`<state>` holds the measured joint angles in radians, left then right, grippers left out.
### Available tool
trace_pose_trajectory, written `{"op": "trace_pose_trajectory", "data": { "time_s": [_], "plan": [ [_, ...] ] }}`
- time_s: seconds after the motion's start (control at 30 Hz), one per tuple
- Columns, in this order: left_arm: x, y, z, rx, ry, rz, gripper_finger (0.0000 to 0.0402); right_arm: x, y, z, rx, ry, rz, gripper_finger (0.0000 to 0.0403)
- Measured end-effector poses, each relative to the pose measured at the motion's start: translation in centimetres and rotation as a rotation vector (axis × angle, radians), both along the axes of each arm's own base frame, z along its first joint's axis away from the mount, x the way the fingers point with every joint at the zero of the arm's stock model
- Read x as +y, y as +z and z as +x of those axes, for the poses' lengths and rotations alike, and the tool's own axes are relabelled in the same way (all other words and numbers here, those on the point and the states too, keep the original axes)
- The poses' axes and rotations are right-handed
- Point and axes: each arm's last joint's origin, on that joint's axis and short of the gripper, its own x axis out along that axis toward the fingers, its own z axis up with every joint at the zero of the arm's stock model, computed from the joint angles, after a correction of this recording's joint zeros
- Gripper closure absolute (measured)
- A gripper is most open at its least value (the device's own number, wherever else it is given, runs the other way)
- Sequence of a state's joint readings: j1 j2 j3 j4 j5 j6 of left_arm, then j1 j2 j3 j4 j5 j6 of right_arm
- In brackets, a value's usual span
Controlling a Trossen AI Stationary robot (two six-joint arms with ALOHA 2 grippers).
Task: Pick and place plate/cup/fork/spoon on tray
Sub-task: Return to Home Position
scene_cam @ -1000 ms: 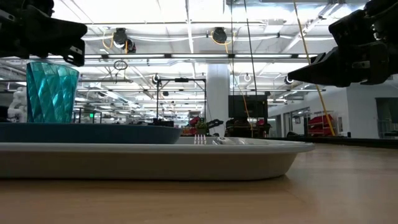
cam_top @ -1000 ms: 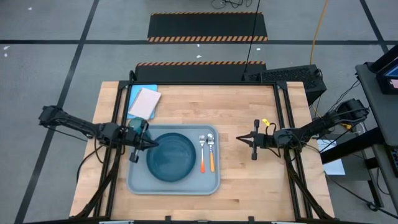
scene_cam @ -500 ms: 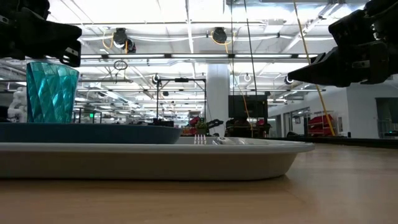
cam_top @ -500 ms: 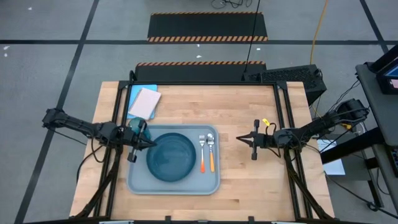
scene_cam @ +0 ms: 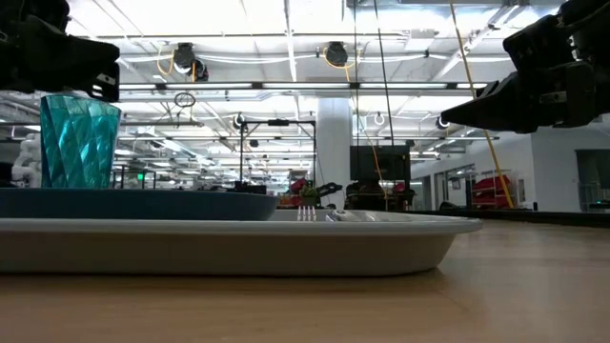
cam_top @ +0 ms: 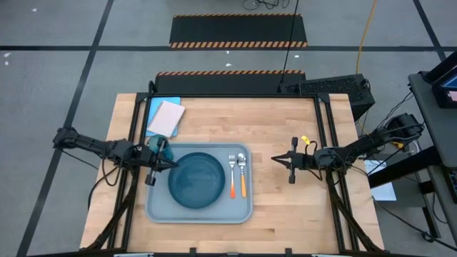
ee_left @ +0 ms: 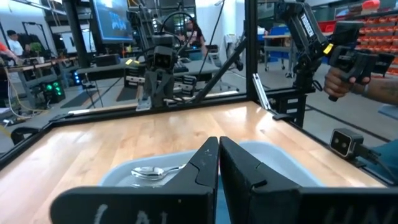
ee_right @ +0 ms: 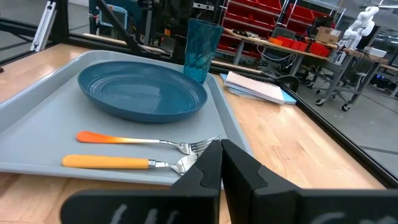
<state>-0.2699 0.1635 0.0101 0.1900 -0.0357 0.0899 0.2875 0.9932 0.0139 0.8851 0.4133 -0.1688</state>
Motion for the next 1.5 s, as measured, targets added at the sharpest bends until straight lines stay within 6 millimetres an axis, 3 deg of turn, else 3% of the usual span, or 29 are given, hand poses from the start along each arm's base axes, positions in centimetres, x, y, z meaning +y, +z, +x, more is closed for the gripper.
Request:
{"op": "trace_pose_trajectory", "data": {
  "time_s": [0.63,1.17,1.5],
  "plan": [
    [0.4,-0.2,-1.0,0.007,0.052,-0.020,0.0383,0.0,0.6,-0.1,-0.047,0.000,0.016,0.0403],
    [0.2,-0.4,-1.0,0.046,-0.039,-0.088,0.0383,-0.2,1.8,-1.8,-0.073,0.100,0.104,0.0403],
    [0.4,-0.3,-0.9,0.029,0.050,-0.097,0.0383,-0.4,2.1,-2.4,-0.083,0.101,0.106,0.0403]
  ]
}}
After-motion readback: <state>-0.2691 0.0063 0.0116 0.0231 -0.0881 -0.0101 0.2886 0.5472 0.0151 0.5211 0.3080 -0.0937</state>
